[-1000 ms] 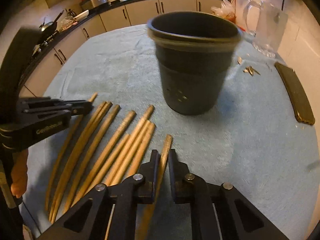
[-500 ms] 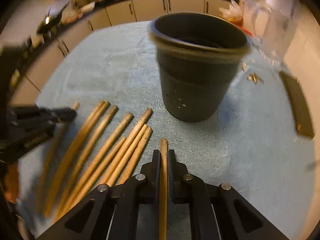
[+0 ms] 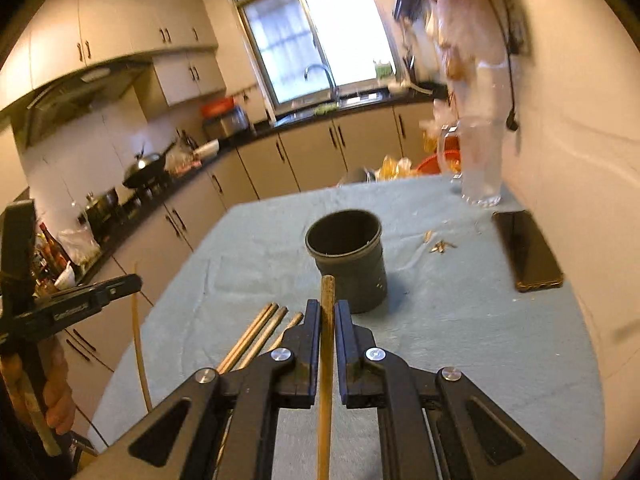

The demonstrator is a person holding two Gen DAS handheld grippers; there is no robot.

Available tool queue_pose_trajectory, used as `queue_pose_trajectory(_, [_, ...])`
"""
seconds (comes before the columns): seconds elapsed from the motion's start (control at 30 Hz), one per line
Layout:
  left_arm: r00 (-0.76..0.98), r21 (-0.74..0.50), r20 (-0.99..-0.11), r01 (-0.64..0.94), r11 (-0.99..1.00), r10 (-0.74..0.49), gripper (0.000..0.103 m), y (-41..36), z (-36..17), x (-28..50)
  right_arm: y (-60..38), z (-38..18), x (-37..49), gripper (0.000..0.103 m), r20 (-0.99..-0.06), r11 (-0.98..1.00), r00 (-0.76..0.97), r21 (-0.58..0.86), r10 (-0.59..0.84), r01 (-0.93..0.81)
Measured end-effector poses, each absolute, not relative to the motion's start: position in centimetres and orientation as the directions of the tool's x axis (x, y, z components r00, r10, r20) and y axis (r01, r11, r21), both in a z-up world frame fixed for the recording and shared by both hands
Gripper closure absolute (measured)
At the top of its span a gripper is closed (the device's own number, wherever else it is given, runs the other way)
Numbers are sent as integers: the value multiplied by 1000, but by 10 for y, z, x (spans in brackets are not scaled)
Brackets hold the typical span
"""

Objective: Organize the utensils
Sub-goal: 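Lift the right tool's chopstick over the grey cup while the left tool carries its own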

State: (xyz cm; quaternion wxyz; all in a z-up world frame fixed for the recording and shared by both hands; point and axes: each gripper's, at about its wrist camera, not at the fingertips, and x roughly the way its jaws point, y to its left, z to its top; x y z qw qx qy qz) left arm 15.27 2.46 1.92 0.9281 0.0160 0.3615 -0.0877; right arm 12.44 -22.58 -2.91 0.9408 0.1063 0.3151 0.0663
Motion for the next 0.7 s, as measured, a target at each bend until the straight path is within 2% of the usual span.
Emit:
queue_pose_trajectory(0.1, [749, -64, -640, 169, 984, -170, 98, 25, 29, 139, -231, -20, 108, 95, -547, 964, 813, 256, 202, -67])
queue_pose_trajectory(0.43, [802, -41, -572, 182, 982, -173, 98, 8, 61, 103, -240, 6, 70, 95, -472, 959, 856, 271, 213, -89])
queue_pose_trajectory(0.7, [827, -85, -522, 190, 978, -206, 98, 4, 84, 104, -242, 28, 69, 95, -413, 959, 887, 264, 207, -101])
